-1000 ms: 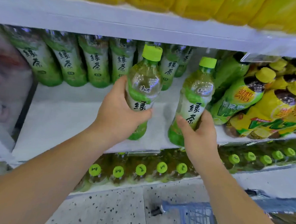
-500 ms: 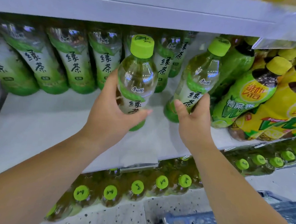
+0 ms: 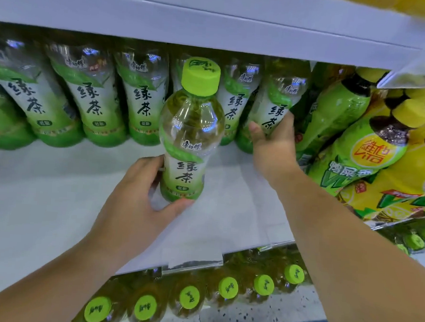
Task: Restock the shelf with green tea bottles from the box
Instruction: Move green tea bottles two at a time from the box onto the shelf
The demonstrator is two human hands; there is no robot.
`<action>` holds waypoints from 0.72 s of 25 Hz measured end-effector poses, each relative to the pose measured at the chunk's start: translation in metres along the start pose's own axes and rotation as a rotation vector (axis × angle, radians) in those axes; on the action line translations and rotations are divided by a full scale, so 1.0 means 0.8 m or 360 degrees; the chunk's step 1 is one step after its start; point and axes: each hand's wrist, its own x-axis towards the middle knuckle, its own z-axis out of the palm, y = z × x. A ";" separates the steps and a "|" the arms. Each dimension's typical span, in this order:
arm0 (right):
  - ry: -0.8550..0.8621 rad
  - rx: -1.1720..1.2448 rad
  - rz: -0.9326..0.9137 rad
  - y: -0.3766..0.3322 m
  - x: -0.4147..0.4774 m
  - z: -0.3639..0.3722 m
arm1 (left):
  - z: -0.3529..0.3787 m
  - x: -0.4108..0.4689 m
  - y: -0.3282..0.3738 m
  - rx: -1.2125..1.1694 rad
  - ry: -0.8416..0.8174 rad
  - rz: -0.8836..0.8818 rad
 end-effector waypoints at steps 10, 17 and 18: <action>-0.0049 0.0100 0.0014 0.009 0.023 0.003 | 0.000 -0.004 0.000 0.0065 0.0040 -0.0039; -0.0069 0.0341 -0.0135 -0.031 -0.101 -0.011 | -0.004 -0.005 0.003 -0.0039 0.0034 -0.0063; -0.0247 0.0474 -0.0168 -0.040 -0.123 -0.012 | -0.004 -0.004 0.005 -0.0046 0.0035 -0.0063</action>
